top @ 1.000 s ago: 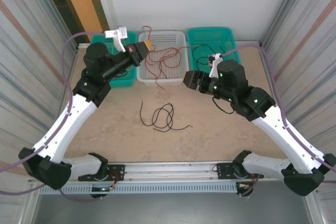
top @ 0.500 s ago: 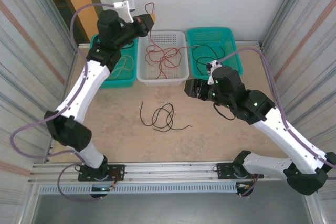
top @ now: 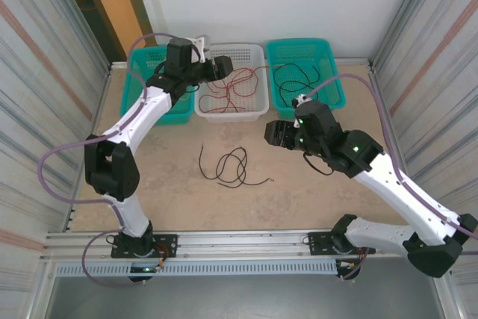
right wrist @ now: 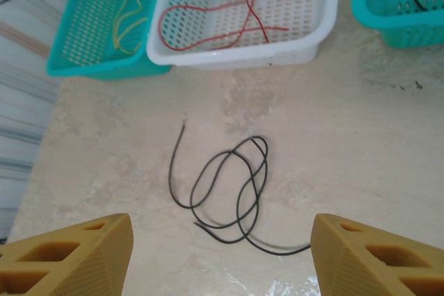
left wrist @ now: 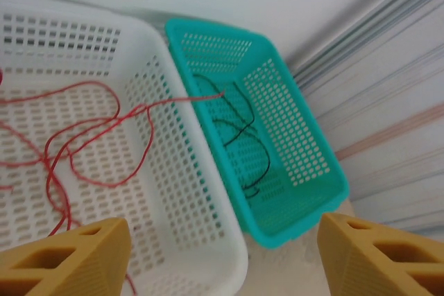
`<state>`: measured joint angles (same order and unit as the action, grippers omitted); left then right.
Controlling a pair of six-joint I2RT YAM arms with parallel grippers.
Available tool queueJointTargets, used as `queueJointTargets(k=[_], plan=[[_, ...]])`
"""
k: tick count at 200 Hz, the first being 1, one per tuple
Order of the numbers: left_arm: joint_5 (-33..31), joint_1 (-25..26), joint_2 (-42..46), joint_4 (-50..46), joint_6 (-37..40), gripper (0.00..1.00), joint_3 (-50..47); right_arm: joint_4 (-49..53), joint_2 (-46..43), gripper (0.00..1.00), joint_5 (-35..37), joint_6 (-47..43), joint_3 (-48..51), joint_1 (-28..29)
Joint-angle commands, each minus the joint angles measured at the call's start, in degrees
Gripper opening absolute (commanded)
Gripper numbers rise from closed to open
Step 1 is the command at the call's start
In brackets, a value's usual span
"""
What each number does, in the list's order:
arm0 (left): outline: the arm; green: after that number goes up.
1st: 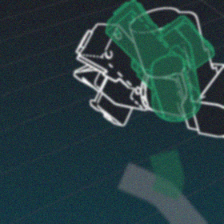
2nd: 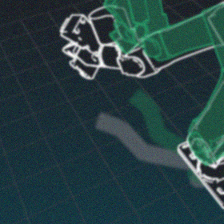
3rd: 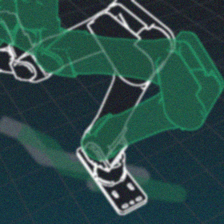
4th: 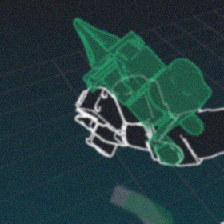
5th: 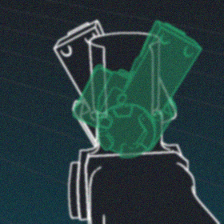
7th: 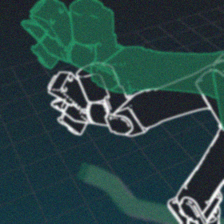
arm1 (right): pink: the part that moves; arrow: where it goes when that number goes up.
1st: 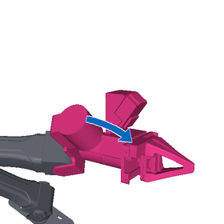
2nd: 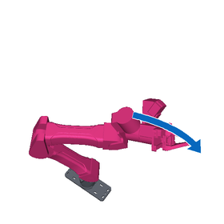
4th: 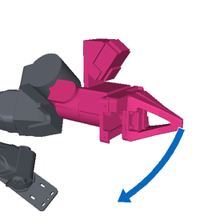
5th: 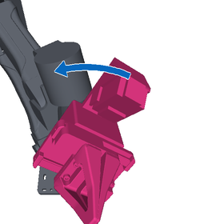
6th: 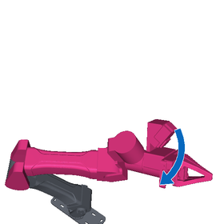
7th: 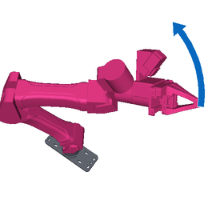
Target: Untangle the cables
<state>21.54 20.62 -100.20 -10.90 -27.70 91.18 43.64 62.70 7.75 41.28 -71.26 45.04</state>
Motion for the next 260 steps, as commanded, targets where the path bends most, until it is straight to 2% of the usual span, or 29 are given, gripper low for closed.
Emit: queueJointTargets(k=[1,19,47,77,100,137,177,205,234,248,260], plan=[[-0.39,-0.30,11.60,-3.50,4.74,0.71,-3.99,1.43,4.00,0.67,0.52,-0.96,0.07,0.50],[-2.83,-0.32,19.78,-6.07,6.42,0.68,-11.69,-1.15,8.66,0.65,-1.88,1.28,3.01,0.77],[-4.90,-0.28,32.22,-12.64,7.92,0.63,-23.33,-3.22,19.02,0.58,-1.77,6.56,4.77,3.14],[-3.81,-0.28,43.45,-18.33,6.72,0.60,-34.24,-7.94,30.51,0.53,-3.15,9.44,2.71,6.60],[-2.16,-0.32,48.26,-19.77,3.98,0.58,-41.18,-10.70,38.55,0.45,-6.15,11.59,-0.39,7.13],[-0.36,-0.32,51.30,-19.40,1.25,0.55,-45.22,-10.11,47.17,0.34,-5.95,13.04,-5.55,7.93],[0.43,-0.32,51.54,-18.90,1.24,0.54,-46.00,-6.97,50.50,0.24,-4.12,13.57,-7.49,7.79],[0.34,-0.31,51.63,-18.02,1.28,0.54,-46.25,-5.68,50.51,0.23,-2.80,13.74,-6.64,7.28],[1.17,-0.28,49.87,-16.99,0.37,0.54,-44.99,-5.32,50.77,0.27,-2.51,14.01,-5.39,6.78],[1.49,-0.24,49.23,-16.54,0.15,0.53,-44.10,-5.32,51.37,0.18,-3.03,13.36,-5.37,6.73],[1.34,-0.21,49.10,-15.63,-0.29,0.54,-44.07,-5.40,51.39,0.03,-3.68,12.46,-5.67,6.73]])
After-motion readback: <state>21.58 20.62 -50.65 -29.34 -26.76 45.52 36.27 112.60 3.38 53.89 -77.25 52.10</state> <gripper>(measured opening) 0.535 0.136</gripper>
